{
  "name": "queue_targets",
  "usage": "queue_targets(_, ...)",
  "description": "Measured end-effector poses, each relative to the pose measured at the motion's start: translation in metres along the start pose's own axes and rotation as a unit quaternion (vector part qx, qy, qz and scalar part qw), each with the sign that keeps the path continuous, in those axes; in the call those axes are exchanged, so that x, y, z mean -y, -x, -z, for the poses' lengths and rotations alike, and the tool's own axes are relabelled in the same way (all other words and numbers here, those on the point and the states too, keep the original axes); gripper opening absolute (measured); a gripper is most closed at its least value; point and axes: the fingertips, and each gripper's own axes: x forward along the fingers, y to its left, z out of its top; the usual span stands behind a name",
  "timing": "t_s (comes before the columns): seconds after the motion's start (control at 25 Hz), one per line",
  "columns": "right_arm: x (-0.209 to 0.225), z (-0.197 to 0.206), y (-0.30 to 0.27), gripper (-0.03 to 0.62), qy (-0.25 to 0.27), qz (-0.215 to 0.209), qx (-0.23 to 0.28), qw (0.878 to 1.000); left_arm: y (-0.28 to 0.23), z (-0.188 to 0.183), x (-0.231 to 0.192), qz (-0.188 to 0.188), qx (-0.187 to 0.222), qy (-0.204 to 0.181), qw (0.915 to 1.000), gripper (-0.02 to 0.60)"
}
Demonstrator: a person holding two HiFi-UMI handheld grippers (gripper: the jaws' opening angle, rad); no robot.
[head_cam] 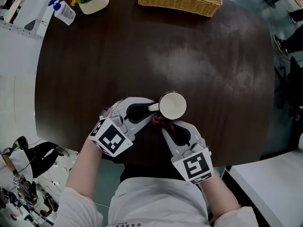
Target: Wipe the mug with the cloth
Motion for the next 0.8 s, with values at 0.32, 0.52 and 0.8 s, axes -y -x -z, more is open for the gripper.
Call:
queue_targets(0.32,0.028,0.017,0.017,0.081,-0.043,0.028,-0.015,0.999,0.000,0.000,0.001,0.016,-0.012,-0.015,0.9997,0.078)
queue_targets(0.52,0.056,0.031,0.026,0.080,-0.074,0.060,-0.026,0.995,-0.001,0.001,0.000,0.020,-0.026,-0.022,0.9992,0.079)
queue_targets(0.8,0.101,0.031,0.041,0.080,-0.077,0.129,-0.031,0.988,0.001,0.002,0.001,0.014,-0.025,-0.008,0.9995,0.079)
